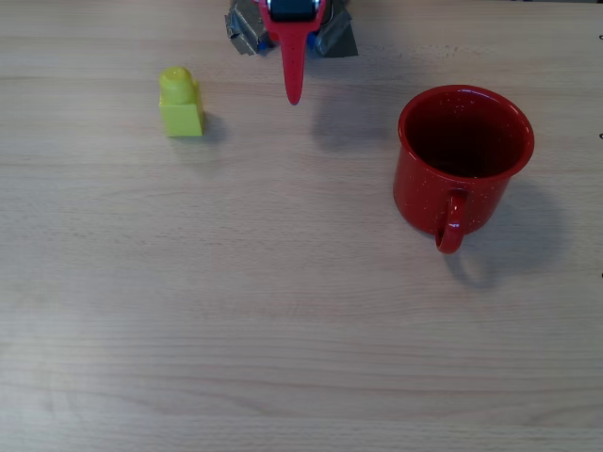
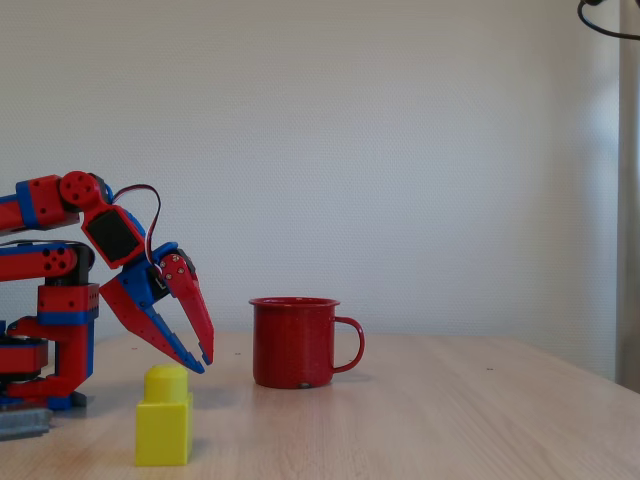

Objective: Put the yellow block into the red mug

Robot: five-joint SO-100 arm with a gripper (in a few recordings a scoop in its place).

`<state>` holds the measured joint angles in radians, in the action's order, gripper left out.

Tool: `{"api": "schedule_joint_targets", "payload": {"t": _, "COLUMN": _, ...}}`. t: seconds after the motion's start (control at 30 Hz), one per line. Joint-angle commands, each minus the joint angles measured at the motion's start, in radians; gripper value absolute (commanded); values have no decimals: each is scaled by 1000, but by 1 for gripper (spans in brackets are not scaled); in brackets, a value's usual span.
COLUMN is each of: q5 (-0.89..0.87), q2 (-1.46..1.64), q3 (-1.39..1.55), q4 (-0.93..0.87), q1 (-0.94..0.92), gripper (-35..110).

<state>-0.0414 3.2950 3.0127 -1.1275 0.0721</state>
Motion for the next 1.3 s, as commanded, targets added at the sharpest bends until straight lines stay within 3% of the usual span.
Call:
{"api": "schedule_joint_targets", "payload": {"t": 0.0, "q5": -9, "q2": 11, "q3": -18, "q4": -20, "q1": 17, "gripper": 0}}
{"api": "schedule_joint_targets", "payload": {"t": 0.97, "q5": 5, "q2": 11, "q3": -18, "q4": -20, "q1": 29, "gripper": 0}}
{"api": "schedule_joint_targets", "payload": {"t": 1.27, "q5": 81, "q2": -67, "q3": -66, "q4": 23, "q1": -32, "gripper": 0}}
